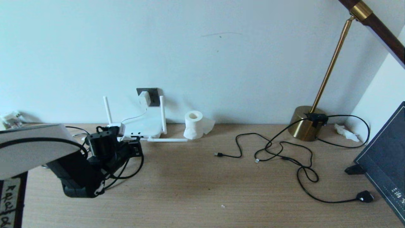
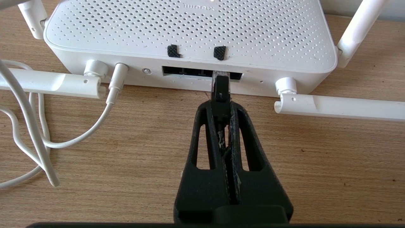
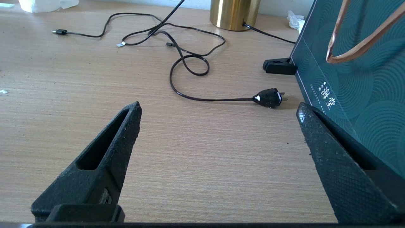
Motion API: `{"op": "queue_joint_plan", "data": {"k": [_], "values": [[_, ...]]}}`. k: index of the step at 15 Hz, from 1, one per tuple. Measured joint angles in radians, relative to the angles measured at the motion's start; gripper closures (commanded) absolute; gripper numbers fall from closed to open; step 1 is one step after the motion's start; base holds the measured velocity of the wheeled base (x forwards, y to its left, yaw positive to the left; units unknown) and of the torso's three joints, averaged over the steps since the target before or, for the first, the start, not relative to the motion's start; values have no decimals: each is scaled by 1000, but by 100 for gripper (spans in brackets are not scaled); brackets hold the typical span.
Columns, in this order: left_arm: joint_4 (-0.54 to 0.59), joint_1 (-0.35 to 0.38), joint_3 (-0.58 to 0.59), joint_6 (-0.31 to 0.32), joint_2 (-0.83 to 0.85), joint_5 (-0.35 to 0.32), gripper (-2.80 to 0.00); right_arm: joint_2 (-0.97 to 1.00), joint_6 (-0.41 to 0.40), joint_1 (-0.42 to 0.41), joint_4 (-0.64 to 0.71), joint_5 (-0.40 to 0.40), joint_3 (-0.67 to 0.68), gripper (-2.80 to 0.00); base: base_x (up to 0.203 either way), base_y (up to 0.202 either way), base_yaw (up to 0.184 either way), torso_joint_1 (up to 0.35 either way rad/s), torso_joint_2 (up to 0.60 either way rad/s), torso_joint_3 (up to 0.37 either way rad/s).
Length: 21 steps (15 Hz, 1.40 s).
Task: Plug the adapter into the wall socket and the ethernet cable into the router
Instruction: Align cable and router interface, then plug cable into router interface
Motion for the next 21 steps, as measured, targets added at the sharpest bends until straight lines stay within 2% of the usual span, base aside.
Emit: {"op": "queue_joint_plan", "data": {"k": [21], "values": [[-2,0,17,0,-11,0,0,0,0,0,0,0,0,-280,0,0,0,0,0,0]]}}
